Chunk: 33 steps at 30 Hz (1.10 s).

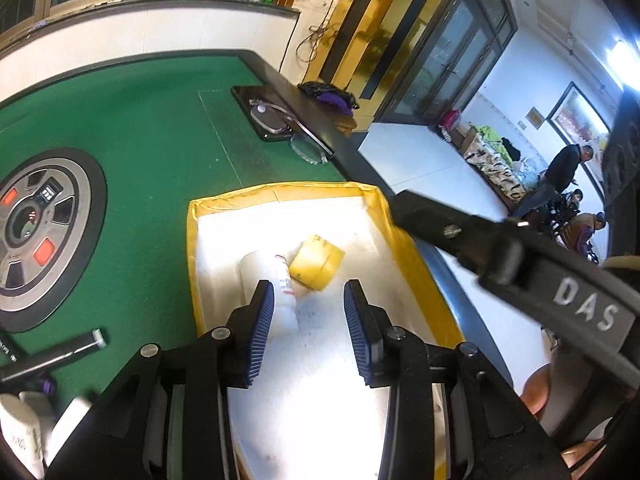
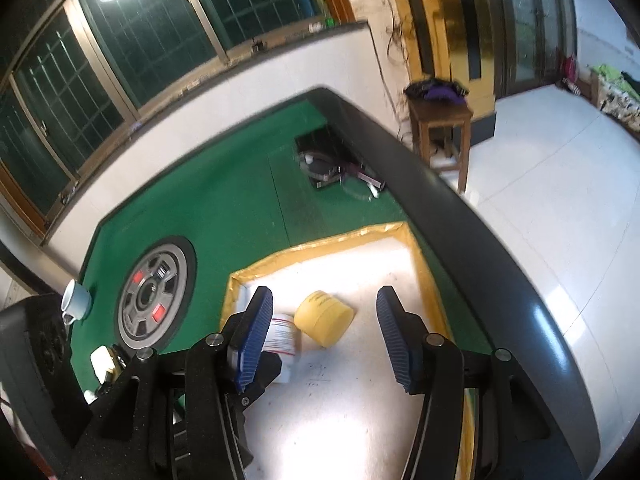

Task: Organize rigid objects
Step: 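Open the left tool to drop the bottle while the right tool releases the yellow container, then move both tools back to the pile of items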

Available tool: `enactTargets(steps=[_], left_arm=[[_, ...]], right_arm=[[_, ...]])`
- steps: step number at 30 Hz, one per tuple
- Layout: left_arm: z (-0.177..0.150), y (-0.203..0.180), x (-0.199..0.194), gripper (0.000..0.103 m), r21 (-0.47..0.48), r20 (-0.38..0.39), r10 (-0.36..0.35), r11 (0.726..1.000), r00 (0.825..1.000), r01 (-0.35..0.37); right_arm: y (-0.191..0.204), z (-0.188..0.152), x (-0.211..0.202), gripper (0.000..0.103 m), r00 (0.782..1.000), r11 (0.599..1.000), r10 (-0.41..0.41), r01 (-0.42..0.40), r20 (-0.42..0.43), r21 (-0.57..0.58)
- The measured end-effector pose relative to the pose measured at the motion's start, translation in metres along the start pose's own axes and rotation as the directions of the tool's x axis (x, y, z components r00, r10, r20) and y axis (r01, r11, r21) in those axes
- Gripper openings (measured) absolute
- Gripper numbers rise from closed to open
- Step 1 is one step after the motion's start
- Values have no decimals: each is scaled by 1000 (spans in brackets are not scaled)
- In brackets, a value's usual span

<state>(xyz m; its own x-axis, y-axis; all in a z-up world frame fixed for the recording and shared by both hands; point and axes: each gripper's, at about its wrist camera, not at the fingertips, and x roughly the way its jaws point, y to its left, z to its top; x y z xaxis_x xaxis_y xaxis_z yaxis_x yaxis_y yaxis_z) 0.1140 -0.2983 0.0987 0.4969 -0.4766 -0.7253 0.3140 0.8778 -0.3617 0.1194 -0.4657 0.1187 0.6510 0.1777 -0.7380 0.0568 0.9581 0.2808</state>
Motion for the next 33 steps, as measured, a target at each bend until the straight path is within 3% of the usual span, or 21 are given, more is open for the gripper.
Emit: enactTargets(steps=[5, 7, 9, 10, 12, 18, 23, 27, 33], left_arm=[[-10, 7, -33, 34, -1, 59, -39, 999, 998, 39], [-14, 10, -45, 34, 4, 73, -57, 998, 996, 57], [-19, 15, -62, 34, 19, 100, -65, 998, 993, 64], [-21, 17, -68, 34, 28, 113, -65, 998, 991, 62], [-24, 19, -77, 33, 51, 122, -67, 997, 990, 61], [-39, 38, -91, 34, 74, 116, -100, 993, 988, 92], [-42, 64, -99, 34, 50, 51, -127, 991, 991, 124], [-70, 101, -130, 34, 48, 92, -58, 997, 994, 54], [-117, 189, -176, 34, -46, 126, 70, 997, 990, -65]], right_arm=[[23, -15, -50, 49, 989, 999, -15, 22, 147, -41], [39, -27, -72, 50, 970, 994, -59, 77, 235, -71], [56, -43, -88, 59, 948, 985, -76, 119, 309, -124], [60, -49, -91, 64, 944, 984, -67, 116, 324, -134], [71, -63, -94, 64, 936, 985, 1, 59, 352, -161], [81, -78, -85, 64, 954, 986, 117, -78, 276, -149], [78, -85, -88, 64, 955, 990, 96, -62, 279, -127], [84, -101, -89, 65, 962, 985, 127, -93, 243, -147], [120, -134, -53, 65, 976, 946, 212, -191, 55, -263]])
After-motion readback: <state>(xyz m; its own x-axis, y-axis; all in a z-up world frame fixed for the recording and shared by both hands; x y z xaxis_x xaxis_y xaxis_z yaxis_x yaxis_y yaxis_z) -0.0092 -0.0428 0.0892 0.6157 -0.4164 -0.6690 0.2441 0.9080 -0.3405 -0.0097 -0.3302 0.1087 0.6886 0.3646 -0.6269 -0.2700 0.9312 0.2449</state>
